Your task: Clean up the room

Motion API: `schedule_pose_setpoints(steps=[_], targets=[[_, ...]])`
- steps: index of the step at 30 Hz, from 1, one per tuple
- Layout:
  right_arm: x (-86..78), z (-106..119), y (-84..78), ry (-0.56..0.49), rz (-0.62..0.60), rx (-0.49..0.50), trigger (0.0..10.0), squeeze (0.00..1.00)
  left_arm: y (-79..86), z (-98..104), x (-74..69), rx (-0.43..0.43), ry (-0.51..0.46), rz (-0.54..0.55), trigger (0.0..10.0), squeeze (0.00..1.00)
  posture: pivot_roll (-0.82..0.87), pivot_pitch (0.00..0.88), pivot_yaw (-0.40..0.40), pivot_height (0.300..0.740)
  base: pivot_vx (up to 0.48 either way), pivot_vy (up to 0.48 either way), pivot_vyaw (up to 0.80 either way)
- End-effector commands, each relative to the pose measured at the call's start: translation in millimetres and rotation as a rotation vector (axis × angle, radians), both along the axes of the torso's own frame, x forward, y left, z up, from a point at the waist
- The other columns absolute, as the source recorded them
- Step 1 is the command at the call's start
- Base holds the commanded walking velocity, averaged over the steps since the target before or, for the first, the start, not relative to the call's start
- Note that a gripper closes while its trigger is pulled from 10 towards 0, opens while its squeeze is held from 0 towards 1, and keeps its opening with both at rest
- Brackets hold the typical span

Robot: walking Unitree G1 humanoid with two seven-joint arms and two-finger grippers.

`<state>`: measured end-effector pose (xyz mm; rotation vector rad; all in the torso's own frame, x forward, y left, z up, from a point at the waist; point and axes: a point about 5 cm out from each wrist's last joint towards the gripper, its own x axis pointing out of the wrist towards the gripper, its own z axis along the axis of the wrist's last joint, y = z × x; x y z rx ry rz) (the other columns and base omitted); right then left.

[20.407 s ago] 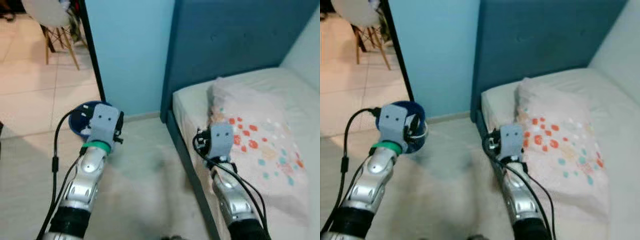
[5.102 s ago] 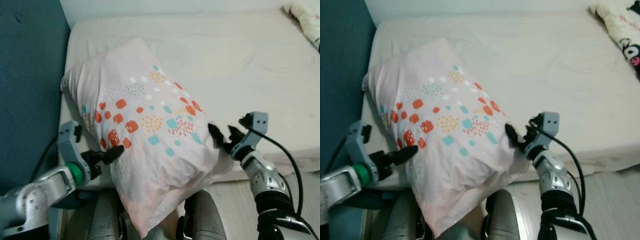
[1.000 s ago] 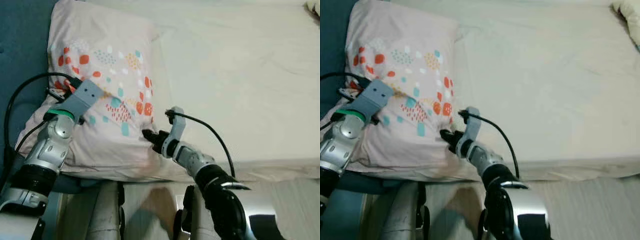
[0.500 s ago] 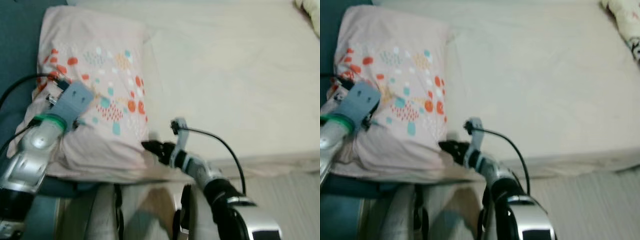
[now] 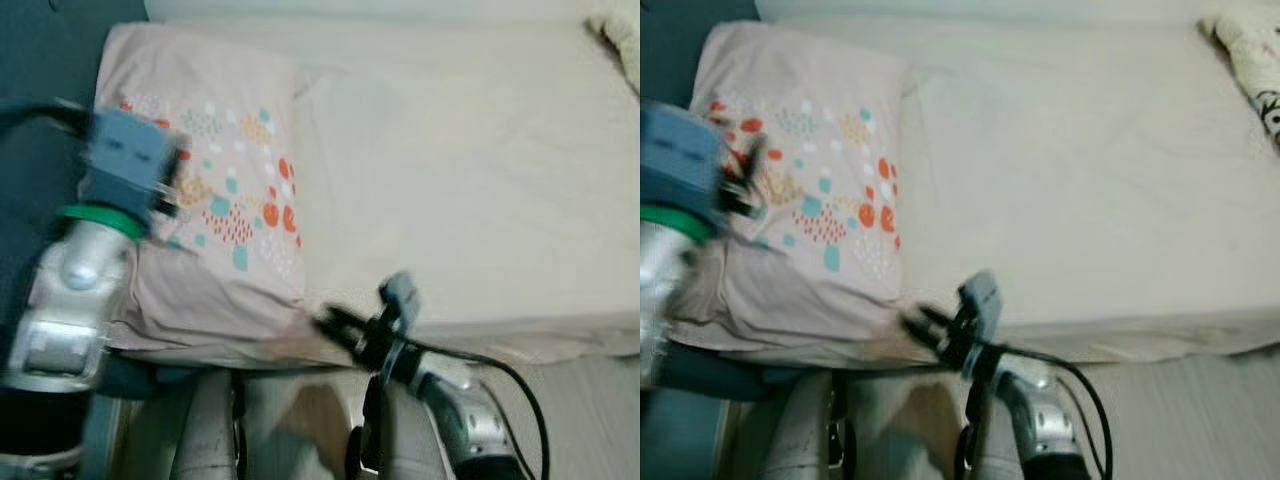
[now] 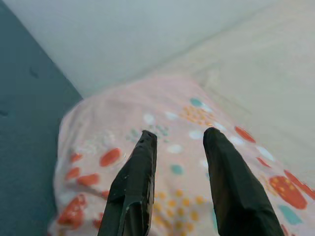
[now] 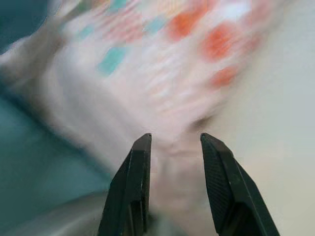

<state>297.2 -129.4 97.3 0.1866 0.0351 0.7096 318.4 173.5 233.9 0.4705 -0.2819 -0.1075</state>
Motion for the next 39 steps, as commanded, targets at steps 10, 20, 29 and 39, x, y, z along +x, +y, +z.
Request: schedule_pose_setpoints(steps=[10,20,29,39], targets=[[31.0,57.0,-42.8,-0.219,-0.501,0.021,10.0,0.0,32.0,-97.8,26.2,0.021,0.335,0.331,10.0,0.0,0.07,0.115,0.017,0.605,0.0,0.0,0.0],[36.3,59.6,-40.9,-0.231,-0.551,0.02,10.0,0.0,100.2,-135.0,-31.0,-0.08,0.617,0.314,10.0,0.0,0.11,0.137,0.005,0.605,0.0,0.0,0.0],[43.3,63.5,-40.0,-0.23,-0.56,0.01,10.0,0.0,83.7,-114.2,-41.9,-0.246,0.534,0.134,10.0,0.0,0.12,0.135,-0.01,0.605,0.0,0.0,0.0],[41.9,63.1,-37.8,-0.238,-0.552,0.011,10.0,0.0,82.6,-10.4,-28.7,-0.187,-0.056,0.132,10.0,0.0,0.11,0.124,-0.01,0.605,0.0,0.0,0.0]])
